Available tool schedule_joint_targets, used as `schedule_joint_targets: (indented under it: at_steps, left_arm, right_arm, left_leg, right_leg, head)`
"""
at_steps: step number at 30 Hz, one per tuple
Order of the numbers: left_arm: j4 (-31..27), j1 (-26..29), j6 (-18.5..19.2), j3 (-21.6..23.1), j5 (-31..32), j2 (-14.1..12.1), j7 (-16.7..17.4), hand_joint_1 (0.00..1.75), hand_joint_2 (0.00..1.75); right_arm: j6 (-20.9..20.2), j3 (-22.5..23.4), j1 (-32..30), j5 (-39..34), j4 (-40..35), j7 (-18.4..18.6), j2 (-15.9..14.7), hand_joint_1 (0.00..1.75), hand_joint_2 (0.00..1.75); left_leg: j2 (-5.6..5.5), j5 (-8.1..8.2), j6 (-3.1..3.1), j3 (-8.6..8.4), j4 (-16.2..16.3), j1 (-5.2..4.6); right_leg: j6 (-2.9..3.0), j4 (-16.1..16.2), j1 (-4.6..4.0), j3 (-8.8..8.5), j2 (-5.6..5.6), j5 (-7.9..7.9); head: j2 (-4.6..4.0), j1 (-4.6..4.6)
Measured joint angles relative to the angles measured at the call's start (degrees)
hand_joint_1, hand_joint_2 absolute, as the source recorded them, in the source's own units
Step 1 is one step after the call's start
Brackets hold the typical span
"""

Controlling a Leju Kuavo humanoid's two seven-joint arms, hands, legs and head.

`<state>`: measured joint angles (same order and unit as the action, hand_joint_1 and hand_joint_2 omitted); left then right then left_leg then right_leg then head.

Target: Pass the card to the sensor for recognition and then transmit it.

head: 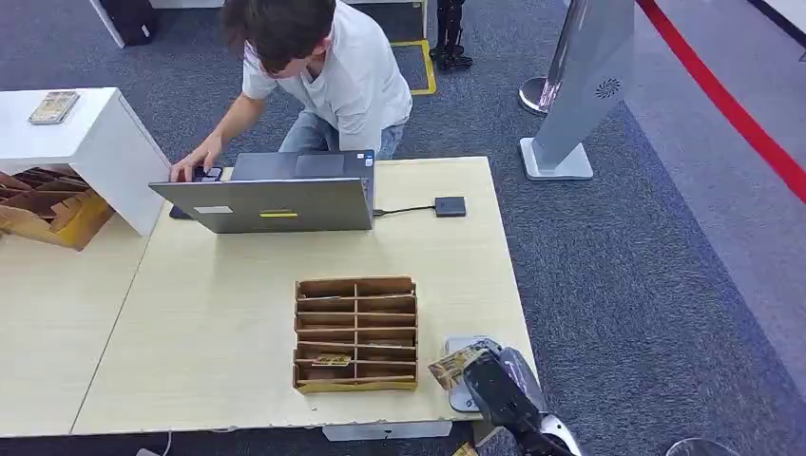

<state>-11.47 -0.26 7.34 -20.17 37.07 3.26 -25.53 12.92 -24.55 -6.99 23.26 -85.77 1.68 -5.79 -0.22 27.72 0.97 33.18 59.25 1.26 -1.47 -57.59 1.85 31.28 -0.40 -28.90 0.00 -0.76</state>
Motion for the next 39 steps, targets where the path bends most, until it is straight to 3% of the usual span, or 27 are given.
schedule_joint_targets:
  at_steps: [9,19,39]
  left_arm:
    - [0.0,0.0,0.0,-0.1,0.0,0.0,0.0,0.0,1.75]
    - [0.0,0.0,0.0,-0.8,0.0,0.0,0.2,0.0,1.75]
    - [0.0,0.0,0.3,-1.0,0.3,0.0,0.2,0.0,1.75]
  right_arm:
    - [1.9,0.5,0.5,3.2,0.5,4.0,0.4,1.75,1.75]
    - [0.6,0.8,2.2,3.8,1.9,9.0,1.4,1.75,1.75]
    - [-0.3,1.0,3.6,3.7,3.6,10.8,2.1,1.75,1.75]
  left_leg:
    - [0.0,0.0,0.0,0.0,0.0,0.0]
    - [0.0,0.0,0.0,0.0,0.0,0.0]
    - [0.0,0.0,0.0,-0.01,0.0,0.0]
  right_leg:
    - [0.0,0.0,0.0,0.0,0.0,0.0]
    - [0.0,0.0,0.0,0.0,0.0,0.0]
    - [0.0,0.0,0.0,0.0,0.0,0.0]
  head:
    - [0.0,0.0]
    - [0.0,0.0]
    - [0.0,0.0]
